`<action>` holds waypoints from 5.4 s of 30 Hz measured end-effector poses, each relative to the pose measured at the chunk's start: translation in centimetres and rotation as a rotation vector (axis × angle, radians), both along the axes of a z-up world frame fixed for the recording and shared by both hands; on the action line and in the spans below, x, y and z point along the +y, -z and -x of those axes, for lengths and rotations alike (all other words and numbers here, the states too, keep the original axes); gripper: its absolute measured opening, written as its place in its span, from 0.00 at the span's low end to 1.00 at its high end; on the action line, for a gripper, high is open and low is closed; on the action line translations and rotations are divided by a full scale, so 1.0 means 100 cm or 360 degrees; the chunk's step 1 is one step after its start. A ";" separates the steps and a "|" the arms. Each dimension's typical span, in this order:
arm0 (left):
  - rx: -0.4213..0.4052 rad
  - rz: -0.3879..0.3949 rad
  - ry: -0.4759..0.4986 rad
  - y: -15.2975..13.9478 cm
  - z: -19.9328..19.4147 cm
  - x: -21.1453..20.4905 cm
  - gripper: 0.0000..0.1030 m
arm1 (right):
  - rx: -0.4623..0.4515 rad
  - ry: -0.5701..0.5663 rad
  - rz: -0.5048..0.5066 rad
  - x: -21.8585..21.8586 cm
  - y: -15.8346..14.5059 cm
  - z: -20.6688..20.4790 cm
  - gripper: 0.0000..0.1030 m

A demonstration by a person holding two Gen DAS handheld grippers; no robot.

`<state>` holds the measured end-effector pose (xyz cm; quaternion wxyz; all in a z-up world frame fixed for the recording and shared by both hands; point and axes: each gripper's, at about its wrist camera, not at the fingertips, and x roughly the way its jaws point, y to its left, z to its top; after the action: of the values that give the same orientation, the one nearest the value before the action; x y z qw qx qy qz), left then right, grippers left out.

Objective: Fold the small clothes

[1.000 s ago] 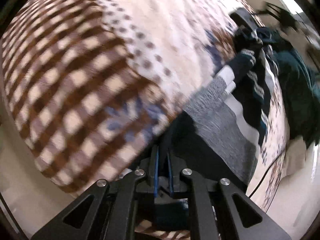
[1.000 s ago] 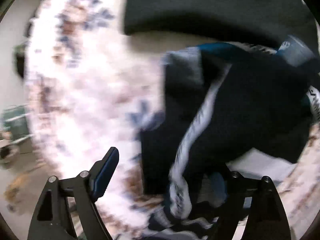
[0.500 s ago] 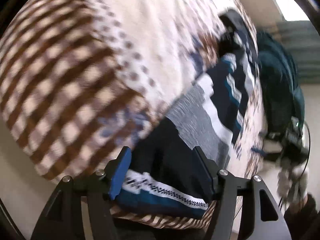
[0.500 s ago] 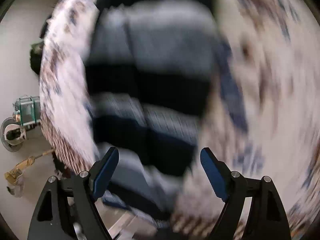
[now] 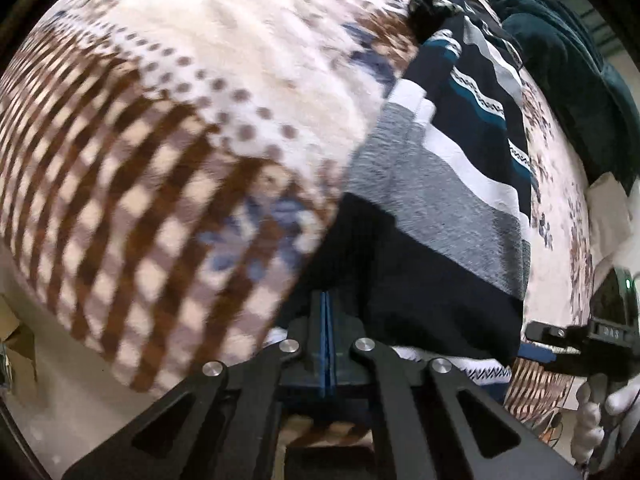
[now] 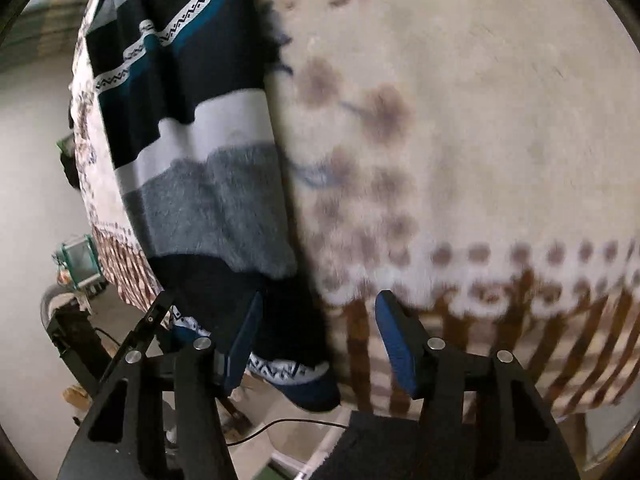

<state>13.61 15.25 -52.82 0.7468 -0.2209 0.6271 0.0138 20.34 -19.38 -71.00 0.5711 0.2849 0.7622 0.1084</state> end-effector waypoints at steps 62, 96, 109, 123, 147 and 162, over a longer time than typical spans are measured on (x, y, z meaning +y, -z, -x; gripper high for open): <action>0.0126 0.0196 0.0136 0.030 0.024 0.028 0.03 | -0.0859 -0.0479 0.0962 0.138 -0.054 0.129 0.07; -0.0282 0.0291 0.0264 -0.085 -0.356 -0.044 0.62 | -0.0708 0.0451 0.0285 -0.014 -0.163 -0.121 0.63; -0.0095 0.0077 0.0474 0.025 -0.507 -0.108 0.42 | -0.0540 0.0446 0.0035 -0.062 -0.017 -0.416 0.63; -0.0149 0.0424 0.0227 -0.001 -0.473 -0.031 0.28 | -0.0555 0.0362 0.0043 -0.059 0.008 -0.462 0.07; -0.0151 0.0057 0.0333 -0.006 -0.384 -0.022 0.09 | -0.0592 0.0216 0.0155 -0.003 -0.014 -0.376 0.06; -0.0069 0.0186 0.0348 -0.014 -0.344 -0.047 0.40 | -0.0483 0.0186 -0.0045 -0.020 -0.030 -0.356 0.49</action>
<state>47.99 10.58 -51.46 0.7432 -0.1946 0.6309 -0.1089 55.90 -21.35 -67.98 0.6810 0.3173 0.6476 0.1275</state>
